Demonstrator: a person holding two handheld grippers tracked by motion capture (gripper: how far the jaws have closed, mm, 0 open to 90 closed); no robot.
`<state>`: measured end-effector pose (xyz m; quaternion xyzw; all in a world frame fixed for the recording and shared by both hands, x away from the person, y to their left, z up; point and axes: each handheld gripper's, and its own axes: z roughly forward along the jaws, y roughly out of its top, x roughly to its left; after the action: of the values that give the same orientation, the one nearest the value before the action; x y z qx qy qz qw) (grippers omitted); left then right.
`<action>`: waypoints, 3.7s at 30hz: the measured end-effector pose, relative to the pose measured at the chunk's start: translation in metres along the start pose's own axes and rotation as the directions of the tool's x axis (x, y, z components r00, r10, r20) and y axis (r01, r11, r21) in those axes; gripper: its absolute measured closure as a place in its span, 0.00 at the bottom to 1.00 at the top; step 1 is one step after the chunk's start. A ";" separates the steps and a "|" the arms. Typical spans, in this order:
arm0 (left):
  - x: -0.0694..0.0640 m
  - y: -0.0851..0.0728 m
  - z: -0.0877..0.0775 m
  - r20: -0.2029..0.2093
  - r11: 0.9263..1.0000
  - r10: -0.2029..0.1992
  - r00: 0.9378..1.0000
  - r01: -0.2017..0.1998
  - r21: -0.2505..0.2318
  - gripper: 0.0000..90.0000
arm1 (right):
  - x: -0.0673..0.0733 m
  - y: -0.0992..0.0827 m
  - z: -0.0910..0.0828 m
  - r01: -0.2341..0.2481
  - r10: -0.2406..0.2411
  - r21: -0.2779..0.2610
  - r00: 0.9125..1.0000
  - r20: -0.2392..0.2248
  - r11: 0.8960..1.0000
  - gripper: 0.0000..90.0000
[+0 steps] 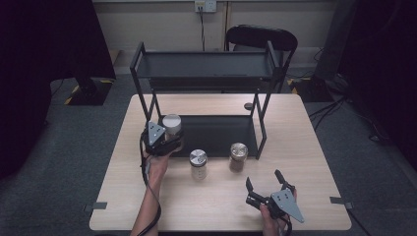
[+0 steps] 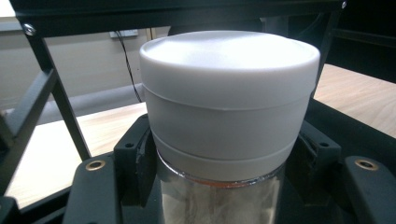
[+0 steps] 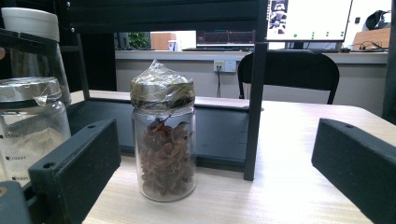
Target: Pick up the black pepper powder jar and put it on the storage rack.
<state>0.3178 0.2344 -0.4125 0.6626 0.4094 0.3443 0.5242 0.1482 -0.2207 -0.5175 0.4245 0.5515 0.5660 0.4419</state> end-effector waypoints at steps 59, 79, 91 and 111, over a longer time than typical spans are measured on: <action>0.010 -0.018 0.012 0.026 0.998 -0.050 0.998 0.049 0.049 0.36 | 0.000 0.000 0.000 0.000 0.000 0.000 1.000 -0.002 1.000 0.00; 0.006 -0.007 0.007 0.001 0.999 -0.044 0.999 0.044 0.019 0.18 | 0.000 0.000 0.000 0.000 0.000 0.000 1.000 -0.002 1.000 0.00; 0.003 -0.001 0.002 -0.003 0.999 -0.034 0.999 0.034 -0.005 0.15 | 0.000 0.000 0.000 0.000 0.000 0.000 1.000 -0.002 1.000 0.00; -0.002 0.011 -0.015 -0.016 0.996 -0.022 1.000 0.021 -0.092 0.05 | 0.000 0.000 0.000 0.000 0.000 0.000 1.000 -0.001 1.000 0.00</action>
<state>0.3057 0.2371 -0.3985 0.6303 0.4047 0.3627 0.5544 0.1483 -0.2208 -0.5174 0.4245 0.5517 0.5661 0.4415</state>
